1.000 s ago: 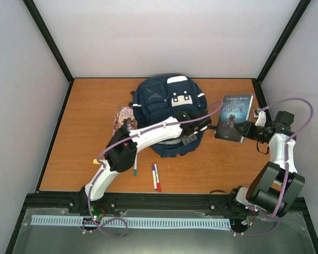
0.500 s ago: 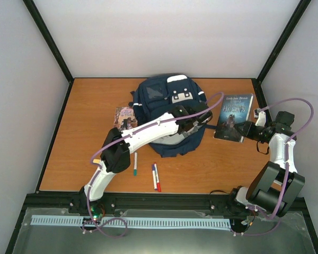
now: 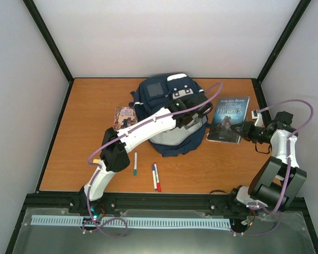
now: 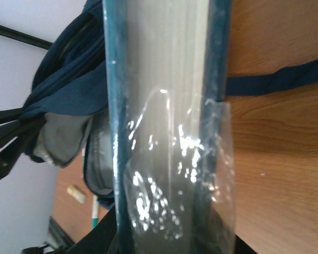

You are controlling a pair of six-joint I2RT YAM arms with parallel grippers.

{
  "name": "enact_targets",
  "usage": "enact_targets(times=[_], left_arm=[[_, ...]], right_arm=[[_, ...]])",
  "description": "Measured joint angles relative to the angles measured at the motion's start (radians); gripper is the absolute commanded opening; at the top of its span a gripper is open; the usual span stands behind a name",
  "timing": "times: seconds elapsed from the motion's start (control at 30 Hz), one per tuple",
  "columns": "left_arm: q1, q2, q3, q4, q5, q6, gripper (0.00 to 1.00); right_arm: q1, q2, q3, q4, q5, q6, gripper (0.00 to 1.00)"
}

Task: Pack the student bag
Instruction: Place the book in the student bag.

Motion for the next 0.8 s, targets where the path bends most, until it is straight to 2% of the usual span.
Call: enact_targets(times=[0.37,0.6,0.8], left_arm=[[0.034,0.0,0.059,0.007,0.002,0.023,0.01],[0.053,-0.001,0.067,0.011,0.016,0.022,0.01],[0.057,-0.001,0.067,0.017,0.029,0.02,0.01]], right_arm=[[0.027,0.003,0.074,-0.229,-0.112,0.05,0.03],[0.163,0.003,0.079,-0.359,-0.093,0.074,0.03],[0.275,-0.041,0.024,-0.362,-0.081,0.113,0.03]])
